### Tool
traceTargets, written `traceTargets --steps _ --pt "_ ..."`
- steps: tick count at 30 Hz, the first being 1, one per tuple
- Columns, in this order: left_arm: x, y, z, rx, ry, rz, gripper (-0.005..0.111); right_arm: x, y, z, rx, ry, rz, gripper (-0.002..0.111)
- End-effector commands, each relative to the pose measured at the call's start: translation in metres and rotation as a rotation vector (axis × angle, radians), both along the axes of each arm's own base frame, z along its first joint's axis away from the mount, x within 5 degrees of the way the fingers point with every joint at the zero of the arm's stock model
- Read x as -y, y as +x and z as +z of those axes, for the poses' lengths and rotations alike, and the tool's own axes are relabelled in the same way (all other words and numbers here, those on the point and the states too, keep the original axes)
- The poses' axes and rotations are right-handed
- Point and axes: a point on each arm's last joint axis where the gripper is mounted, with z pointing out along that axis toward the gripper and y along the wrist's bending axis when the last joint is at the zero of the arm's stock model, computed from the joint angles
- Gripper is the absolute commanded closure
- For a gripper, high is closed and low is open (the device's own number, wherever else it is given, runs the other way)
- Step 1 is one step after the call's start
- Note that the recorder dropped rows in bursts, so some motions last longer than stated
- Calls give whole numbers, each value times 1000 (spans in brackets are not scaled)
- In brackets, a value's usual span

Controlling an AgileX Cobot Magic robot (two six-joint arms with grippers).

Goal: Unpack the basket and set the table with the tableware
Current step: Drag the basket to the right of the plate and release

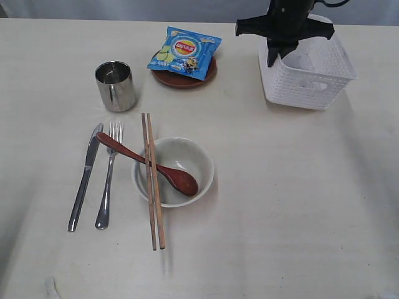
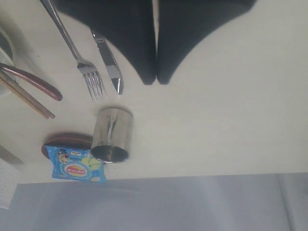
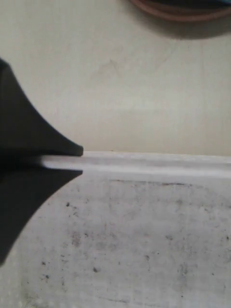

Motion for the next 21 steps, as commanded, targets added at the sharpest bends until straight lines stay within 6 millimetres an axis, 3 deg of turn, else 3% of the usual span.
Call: traceTargets --steps 1,12,17,21 --pt "0 0 0 11 3 -4 107 -1 0 3 -3 34 6 108" --pt "0 0 0 11 3 -4 107 -24 -6 -1 -13 72 6 108" --pt "0 0 0 11 3 -4 107 -42 -10 -22 -55 60 17 107" --pt "0 0 0 11 3 -4 107 -46 -10 -36 -81 56 -21 97"
